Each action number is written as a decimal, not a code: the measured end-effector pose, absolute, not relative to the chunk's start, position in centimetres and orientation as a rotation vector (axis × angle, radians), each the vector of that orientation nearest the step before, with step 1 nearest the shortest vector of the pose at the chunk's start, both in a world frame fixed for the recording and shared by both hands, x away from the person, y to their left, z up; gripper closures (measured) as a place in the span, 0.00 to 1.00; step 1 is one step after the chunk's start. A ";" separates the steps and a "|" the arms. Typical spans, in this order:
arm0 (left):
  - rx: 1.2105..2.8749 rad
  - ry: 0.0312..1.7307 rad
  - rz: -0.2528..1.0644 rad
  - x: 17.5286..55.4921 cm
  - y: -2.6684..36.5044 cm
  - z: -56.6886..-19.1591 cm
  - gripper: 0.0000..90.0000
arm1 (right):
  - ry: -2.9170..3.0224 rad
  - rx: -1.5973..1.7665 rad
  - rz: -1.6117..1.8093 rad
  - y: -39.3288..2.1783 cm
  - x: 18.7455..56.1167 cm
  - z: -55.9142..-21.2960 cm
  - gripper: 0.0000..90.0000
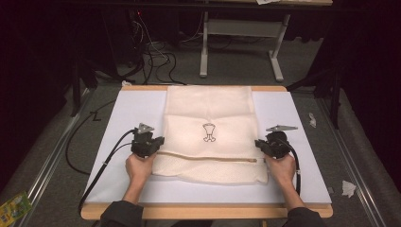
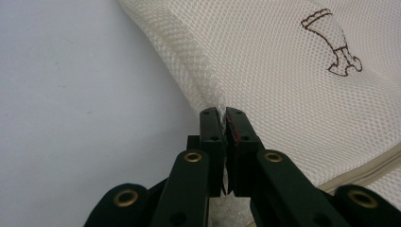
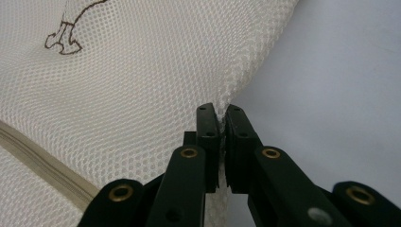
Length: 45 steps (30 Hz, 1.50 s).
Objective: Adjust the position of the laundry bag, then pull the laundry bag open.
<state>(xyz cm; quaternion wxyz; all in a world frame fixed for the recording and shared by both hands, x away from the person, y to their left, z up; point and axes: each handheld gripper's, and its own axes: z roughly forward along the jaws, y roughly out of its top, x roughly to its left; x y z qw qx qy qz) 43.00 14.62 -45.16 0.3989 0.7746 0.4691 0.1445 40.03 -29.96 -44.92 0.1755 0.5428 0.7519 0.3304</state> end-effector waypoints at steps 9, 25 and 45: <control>1.961 1.185 0.345 43.0 13.6 -45.4 0.97 | 2.113 1.562 0.923 -31.1 39.9 -44.9 0.97; 1.980 1.186 0.332 42.9 13.0 -46.4 0.93 | 2.109 1.600 0.905 -31.9 39.6 -45.9 0.95; 1.936 1.215 0.415 41.8 13.9 -46.7 0.56 | 2.050 1.578 0.942 -32.4 38.6 -46.4 0.61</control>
